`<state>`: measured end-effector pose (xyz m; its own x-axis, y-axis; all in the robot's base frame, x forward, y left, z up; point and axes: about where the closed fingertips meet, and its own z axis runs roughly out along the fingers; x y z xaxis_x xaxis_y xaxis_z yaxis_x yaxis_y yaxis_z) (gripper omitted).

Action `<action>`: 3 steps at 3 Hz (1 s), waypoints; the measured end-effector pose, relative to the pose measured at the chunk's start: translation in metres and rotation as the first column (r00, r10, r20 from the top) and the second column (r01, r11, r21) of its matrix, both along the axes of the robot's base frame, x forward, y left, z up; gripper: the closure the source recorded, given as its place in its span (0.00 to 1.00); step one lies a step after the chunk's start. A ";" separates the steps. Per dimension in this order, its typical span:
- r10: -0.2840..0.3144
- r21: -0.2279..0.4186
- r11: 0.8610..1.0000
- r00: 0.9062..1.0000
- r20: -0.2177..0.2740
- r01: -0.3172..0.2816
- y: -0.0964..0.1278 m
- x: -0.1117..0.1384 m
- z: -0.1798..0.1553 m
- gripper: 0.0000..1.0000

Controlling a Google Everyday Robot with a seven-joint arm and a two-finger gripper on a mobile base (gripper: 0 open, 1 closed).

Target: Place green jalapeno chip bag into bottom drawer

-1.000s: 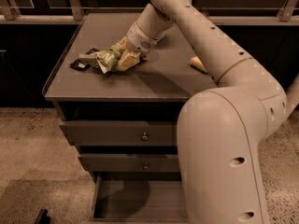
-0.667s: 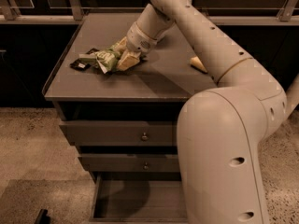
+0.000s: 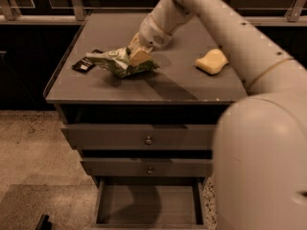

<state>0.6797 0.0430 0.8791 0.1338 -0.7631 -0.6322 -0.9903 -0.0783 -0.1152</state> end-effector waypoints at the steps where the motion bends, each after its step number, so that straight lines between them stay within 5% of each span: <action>1: -0.164 0.073 0.984 0.985 0.042 0.161 -0.029 -0.051 0.066 1.00; 2: -0.251 0.170 0.957 0.964 0.089 0.233 -0.020 -0.126 0.131 1.00; 3: -0.246 0.281 0.940 0.954 0.170 0.192 0.028 -0.215 0.181 1.00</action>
Offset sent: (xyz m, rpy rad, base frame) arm -0.3290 -0.0718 -0.0082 -0.0642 0.1267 -0.4146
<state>0.4651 0.0705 1.0604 0.1258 -0.6019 -0.7886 -0.9337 0.1967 -0.2991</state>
